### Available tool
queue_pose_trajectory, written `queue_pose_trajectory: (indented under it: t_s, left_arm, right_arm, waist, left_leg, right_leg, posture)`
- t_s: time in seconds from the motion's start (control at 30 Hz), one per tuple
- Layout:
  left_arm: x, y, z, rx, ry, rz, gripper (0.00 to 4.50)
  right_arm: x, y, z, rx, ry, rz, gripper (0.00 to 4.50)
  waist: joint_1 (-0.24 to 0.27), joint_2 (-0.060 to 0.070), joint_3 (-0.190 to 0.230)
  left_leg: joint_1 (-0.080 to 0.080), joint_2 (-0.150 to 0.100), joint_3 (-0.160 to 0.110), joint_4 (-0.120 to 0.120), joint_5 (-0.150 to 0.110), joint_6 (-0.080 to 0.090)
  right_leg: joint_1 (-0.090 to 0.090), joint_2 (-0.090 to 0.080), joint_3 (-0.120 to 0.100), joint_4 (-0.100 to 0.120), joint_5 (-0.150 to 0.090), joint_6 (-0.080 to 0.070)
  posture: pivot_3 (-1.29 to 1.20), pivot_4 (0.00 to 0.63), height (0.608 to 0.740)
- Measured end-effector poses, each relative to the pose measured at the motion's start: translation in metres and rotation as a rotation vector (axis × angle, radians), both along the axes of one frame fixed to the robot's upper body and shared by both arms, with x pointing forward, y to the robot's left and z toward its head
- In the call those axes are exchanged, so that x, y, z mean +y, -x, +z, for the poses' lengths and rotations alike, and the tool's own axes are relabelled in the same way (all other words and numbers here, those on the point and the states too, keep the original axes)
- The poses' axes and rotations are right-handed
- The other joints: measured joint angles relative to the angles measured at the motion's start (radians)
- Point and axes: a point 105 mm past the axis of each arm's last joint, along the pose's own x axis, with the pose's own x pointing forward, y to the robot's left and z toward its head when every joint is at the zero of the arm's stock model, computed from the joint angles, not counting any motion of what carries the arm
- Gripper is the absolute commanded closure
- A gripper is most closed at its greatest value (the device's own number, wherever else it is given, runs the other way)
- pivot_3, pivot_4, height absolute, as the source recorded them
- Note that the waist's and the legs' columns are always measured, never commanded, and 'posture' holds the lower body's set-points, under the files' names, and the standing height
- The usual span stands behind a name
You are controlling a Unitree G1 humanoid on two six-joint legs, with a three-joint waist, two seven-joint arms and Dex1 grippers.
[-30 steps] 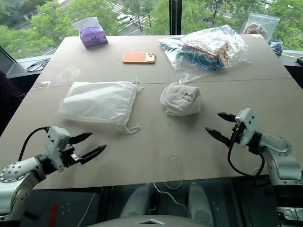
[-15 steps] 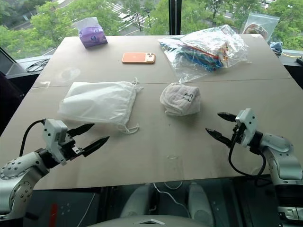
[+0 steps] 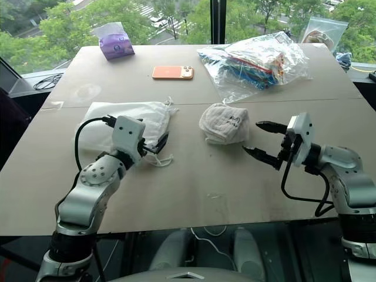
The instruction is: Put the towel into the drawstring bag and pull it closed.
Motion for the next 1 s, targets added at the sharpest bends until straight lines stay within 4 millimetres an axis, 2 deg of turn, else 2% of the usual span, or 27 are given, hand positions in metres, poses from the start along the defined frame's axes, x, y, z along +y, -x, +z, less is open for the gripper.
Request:
queue_pose_trajectory:
  t_s: [0.1, 0.2, 0.4, 0.5, 0.7, 0.77, 1.0]
  left_arm:
    - [-0.011, -0.006, -0.017, 0.026, -0.060, 0.049, 0.00]
    - [-0.013, -0.011, -0.027, 0.034, -0.088, 0.107, 0.00]
    - [-0.003, -0.021, -0.024, -0.006, -0.126, 0.239, 0.00]
    - [-0.001, -0.021, -0.026, -0.001, -0.127, 0.250, 0.80]
    - [0.010, -0.021, -0.029, 0.000, -0.147, 0.285, 3.77]
    - [0.019, -0.020, -0.030, -0.002, -0.166, 0.311, 4.46]
    - [0.028, -0.017, -0.032, -0.002, -0.149, 0.335, 4.46]
  right_arm:
    - [0.004, 0.001, 0.006, -0.010, 0.008, 0.015, 0.03]
    - [0.004, 0.001, 0.007, -0.006, 0.014, 0.016, 0.03]
    - [0.006, 0.001, 0.010, -0.020, 0.027, -0.001, 0.03]
    - [0.004, -0.001, 0.011, -0.020, 0.025, -0.023, 0.00]
    - [0.002, -0.001, 0.015, -0.034, 0.038, -0.035, 0.00]
    - [0.002, -0.001, 0.015, -0.037, 0.041, -0.039, 0.00]
    - [0.002, -0.002, 0.016, -0.042, 0.037, -0.048, 0.00]
  waist:
    - [0.002, 0.000, 0.000]
    - [0.003, 0.000, 0.000]
    - [0.002, 0.000, 0.000]
    - [0.003, 0.000, 0.000]
    - [0.003, 0.000, 0.000]
    - [0.002, 0.000, 0.000]
    - [0.004, -0.001, 0.000]
  left_leg:
    - [0.000, 0.000, 0.000, 0.000, 0.000, 0.000]
    - [0.000, 0.000, -0.001, 0.000, 0.000, 0.000]
    - [0.000, 0.000, -0.001, 0.000, 0.000, 0.000]
    - [0.000, 0.000, -0.001, 0.000, 0.000, 0.000]
    - [0.000, 0.001, -0.001, 0.000, 0.000, 0.000]
    - [0.000, 0.001, -0.001, 0.000, 0.000, 0.000]
    - [-0.001, 0.001, -0.001, 0.000, 0.000, 0.000]
  right_leg:
    - [0.000, 0.000, 0.000, 0.000, 0.000, 0.000]
    - [0.000, 0.000, 0.000, 0.000, 0.000, 0.000]
    - [0.000, 0.000, 0.000, 0.000, 0.000, 0.000]
    - [0.000, -0.001, 0.000, 0.000, 0.000, 0.000]
    - [0.000, -0.001, -0.001, 0.000, 0.000, 0.000]
    - [0.000, -0.001, -0.001, 0.000, 0.000, 0.000]
    - [0.000, -0.002, -0.001, 0.000, 0.000, 0.000]
  posture:
    - [0.00, 0.150, 0.740]
    - [0.00, 0.150, 0.740]
    - [0.00, 0.150, 0.740]
    - [0.00, 0.150, 0.740]
    - [0.00, 0.150, 0.740]
    - [0.00, 0.150, 0.740]
    - [0.00, 0.150, 0.740]
